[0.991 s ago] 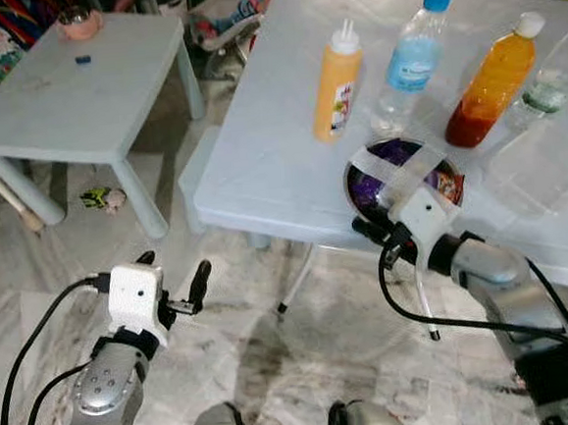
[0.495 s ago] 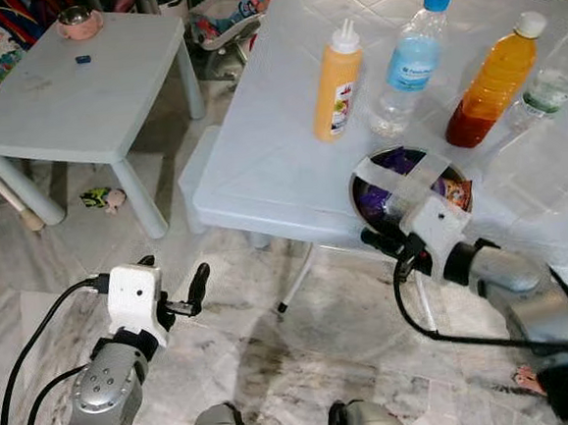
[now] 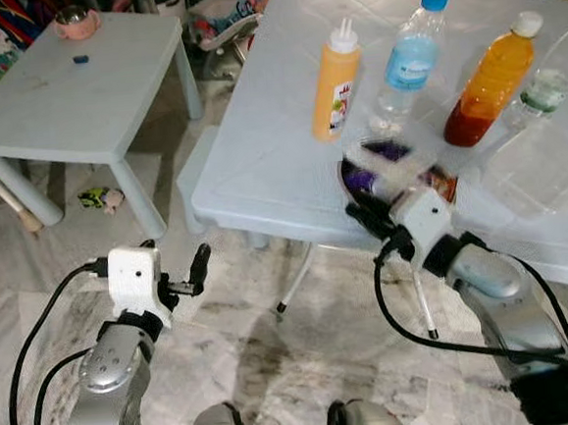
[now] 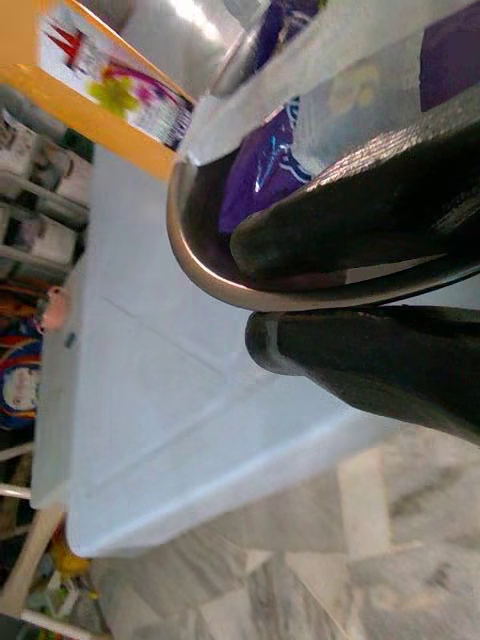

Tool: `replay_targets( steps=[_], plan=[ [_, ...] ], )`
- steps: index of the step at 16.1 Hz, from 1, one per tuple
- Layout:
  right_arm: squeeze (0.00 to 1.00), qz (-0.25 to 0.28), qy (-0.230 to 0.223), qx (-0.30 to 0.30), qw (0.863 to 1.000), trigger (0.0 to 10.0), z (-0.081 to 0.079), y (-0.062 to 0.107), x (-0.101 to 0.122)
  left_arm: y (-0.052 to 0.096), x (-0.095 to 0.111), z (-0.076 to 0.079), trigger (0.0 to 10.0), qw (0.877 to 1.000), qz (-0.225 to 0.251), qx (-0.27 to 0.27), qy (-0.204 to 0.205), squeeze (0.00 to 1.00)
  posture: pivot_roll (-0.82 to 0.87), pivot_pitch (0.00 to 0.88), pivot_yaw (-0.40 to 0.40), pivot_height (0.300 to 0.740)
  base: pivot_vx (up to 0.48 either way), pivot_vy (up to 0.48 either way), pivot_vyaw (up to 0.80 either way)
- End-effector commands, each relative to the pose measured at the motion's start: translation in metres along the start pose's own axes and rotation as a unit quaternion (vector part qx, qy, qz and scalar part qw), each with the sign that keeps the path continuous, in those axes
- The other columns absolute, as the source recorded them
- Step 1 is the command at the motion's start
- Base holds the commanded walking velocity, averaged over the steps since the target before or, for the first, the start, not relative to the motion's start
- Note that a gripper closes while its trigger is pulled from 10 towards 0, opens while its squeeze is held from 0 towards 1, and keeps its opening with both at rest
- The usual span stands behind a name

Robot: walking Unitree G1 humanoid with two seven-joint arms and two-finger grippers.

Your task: Restocking fridge

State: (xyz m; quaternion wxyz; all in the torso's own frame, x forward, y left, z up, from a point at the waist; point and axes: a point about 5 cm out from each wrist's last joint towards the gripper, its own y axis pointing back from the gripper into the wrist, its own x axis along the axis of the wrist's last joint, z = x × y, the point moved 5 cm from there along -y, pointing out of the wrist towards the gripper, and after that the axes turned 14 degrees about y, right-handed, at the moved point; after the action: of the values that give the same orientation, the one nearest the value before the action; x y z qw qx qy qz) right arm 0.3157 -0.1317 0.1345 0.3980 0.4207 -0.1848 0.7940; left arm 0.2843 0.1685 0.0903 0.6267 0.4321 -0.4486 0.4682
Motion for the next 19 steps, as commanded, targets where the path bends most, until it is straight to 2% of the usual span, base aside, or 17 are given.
replay_targets(
  steps=[1,5,6,10,13,16,19],
  plan=[
    [0.0,0.024,0.016,-0.014,0.999,0.0,0.005,0.0,0.013,0.0,-0.005,-0.004,10.0,1.0,-0.009,0.011,0.004,0.0,0.06,0.087,-0.033,0.74,-0.24,0.0,0.0],
    [0.0,0.045,0.007,-0.019,0.999,0.0,-0.001,-0.004,0.023,0.0,-0.01,0.004,10.0,1.0,-0.01,0.01,0.011,0.0,0.05,0.086,-0.038,0.74,-0.249,0.0,0.0],
    [0.0,0.047,0.0,-0.025,0.999,9.8,-0.004,-0.005,0.025,0.0,-0.012,0.006,10.0,1.0,-0.012,0.009,0.011,0.0,0.05,0.085,-0.039,0.74,-0.292,0.0,0.0],
    [0.0,0.052,-0.024,-0.029,0.998,10.0,-0.016,-0.009,0.028,-0.004,-0.011,0.004,10.0,1.0,-0.01,0.011,0.01,0.0,0.05,0.074,-0.041,0.74,-0.32,0.0,0.0],
    [0.0,0.076,-0.034,-0.018,0.996,10.0,-0.026,-0.008,0.039,-0.004,-0.013,0.006,10.0,1.0,-0.011,0.01,0.011,0.0,0.05,0.066,-0.043,0.74,-0.336,0.0,0.0],
    [0.0,0.076,-0.036,-0.009,0.996,10.0,-0.034,-0.01,0.039,-0.004,-0.014,0.007,10.0,1.0,-0.012,0.01,0.01,0.0,0.06,0.058,-0.045,0.74,-0.336,0.0,0.79],
    [0.0,0.082,-0.027,-0.005,0.996,10.0,-0.034,-0.013,0.041,-0.007,-0.012,0.007,10.0,1.0,-0.007,0.007,0.002,0.0,0.06,0.051,-0.047,0.74,-0.304,0.0,0.79]
  ],
)
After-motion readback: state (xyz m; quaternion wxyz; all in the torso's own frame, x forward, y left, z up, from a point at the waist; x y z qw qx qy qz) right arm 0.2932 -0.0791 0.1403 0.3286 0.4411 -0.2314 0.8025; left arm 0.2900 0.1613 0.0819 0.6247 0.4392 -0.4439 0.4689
